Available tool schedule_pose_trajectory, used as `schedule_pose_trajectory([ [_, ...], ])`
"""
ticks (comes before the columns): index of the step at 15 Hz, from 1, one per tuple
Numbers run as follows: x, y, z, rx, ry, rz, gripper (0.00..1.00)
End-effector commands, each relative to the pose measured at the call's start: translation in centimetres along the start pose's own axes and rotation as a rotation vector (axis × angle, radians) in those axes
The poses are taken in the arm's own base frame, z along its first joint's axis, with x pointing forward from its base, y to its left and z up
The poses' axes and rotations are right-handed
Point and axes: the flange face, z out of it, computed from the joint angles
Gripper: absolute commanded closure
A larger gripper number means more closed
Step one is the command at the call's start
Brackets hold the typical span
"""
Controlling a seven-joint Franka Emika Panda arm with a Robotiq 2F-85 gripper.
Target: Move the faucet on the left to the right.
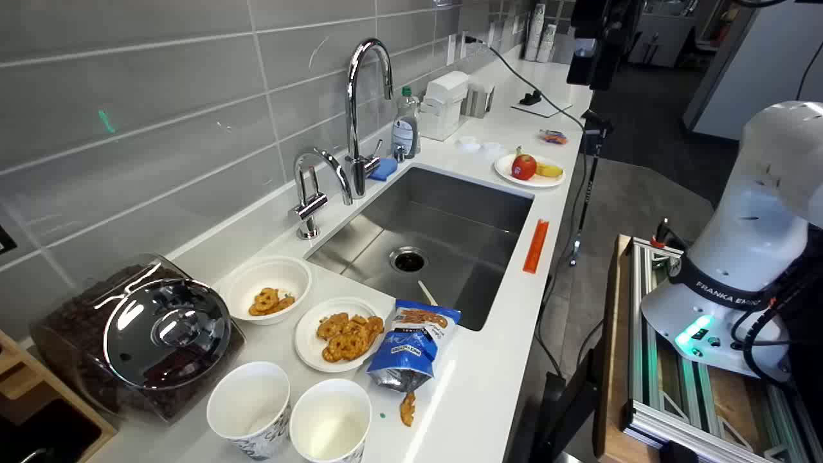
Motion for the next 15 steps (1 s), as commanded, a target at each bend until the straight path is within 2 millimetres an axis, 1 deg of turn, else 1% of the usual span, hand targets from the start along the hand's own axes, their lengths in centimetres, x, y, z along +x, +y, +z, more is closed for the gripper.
schedule_pose_trajectory([
  [1, 0.0, 0.0, -0.1, -0.001, -0.001, 0.000, 0.00],
  [10, 0.0, 0.0, -0.1, -0.001, -0.001, 0.000, 0.00],
  [12, 1.6, -0.2, 0.4, 0.002, 0.022, -0.013, 0.00],
  [15, 4.5, -0.8, 1.5, 0.024, 0.044, -0.019, 0.00],
])
